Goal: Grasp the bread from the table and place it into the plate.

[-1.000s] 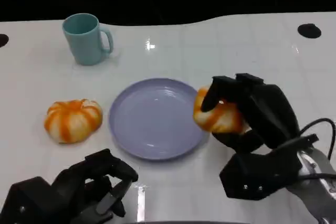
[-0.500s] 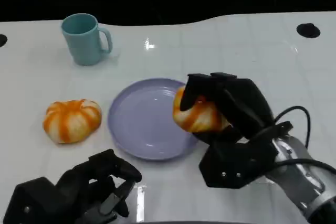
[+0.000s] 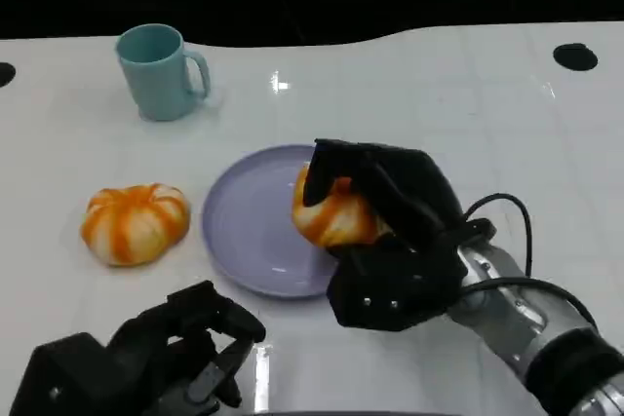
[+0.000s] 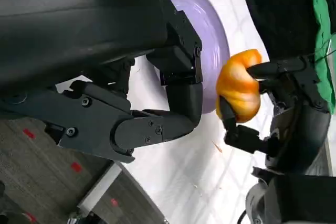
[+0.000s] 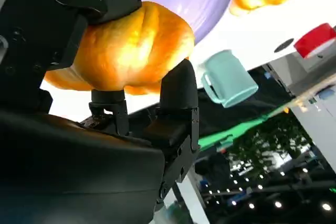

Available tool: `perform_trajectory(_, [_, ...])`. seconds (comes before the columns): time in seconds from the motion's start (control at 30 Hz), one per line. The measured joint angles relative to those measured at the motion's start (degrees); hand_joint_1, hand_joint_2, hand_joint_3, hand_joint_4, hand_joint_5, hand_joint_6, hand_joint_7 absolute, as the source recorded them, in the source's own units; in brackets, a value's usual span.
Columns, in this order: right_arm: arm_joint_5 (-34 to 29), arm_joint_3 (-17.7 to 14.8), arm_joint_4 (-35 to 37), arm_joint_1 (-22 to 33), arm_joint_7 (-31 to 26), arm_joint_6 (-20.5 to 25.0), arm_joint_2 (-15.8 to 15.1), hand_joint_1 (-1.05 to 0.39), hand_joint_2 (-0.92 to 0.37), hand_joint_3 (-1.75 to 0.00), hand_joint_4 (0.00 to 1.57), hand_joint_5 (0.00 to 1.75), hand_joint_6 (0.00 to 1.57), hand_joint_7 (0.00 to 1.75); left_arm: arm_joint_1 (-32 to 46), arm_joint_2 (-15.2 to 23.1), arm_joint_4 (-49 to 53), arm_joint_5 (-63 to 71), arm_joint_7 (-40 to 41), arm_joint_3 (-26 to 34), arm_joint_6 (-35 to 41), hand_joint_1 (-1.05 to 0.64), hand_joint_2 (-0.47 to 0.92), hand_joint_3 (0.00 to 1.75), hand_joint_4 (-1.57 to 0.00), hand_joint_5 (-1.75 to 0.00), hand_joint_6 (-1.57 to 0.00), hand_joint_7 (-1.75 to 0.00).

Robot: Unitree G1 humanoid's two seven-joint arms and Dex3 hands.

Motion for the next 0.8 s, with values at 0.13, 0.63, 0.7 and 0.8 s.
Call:
perform_trajectory(0.13, [2.7, -0.31, 2.6, -1.57, 3.11, 0.05, 1.0, -0.19, -0.57, -0.82, 0.59, 1.17, 0.71, 0.52, 0.0, -0.02, -0.16, 0.56, 0.06, -0.13, 0.0, -0.42, 0.92, 0.48, -0.62, -1.75, -0.6, -1.35])
perform_trajectory(0.63, [5.62, 0.6, -2.08, -2.96, 24.2, 6.49, -0.46, -0.66, -0.92, -0.31, 0.0, 0.07, 0.13, 0.0, -0.02, -0.44, -0.29, 1.1, 0.25, -0.57, 0.13, -0.42, 0.92, 0.48, -0.62, -1.75, -0.6, -1.37])
perform_trajectory(0.7, [5.68, 0.6, -3.17, -2.33, 25.22, 6.64, -0.63, -0.67, -0.92, -0.31, 0.0, 0.07, 0.13, 0.0, -0.02, -0.45, -0.3, 1.11, 0.25, -0.6, 0.13, -0.42, 0.92, 0.47, -0.62, -1.75, -0.6, -1.37])
perform_trajectory(0.8, [5.69, 0.6, -4.81, -1.26, 26.16, 7.29, -0.87, -0.68, -0.92, -0.31, 0.0, 0.07, 0.12, 0.0, -0.03, -0.45, -0.32, 1.1, 0.25, -0.61, 0.13, -0.42, 0.92, 0.48, -0.63, -1.75, -0.61, -1.37])
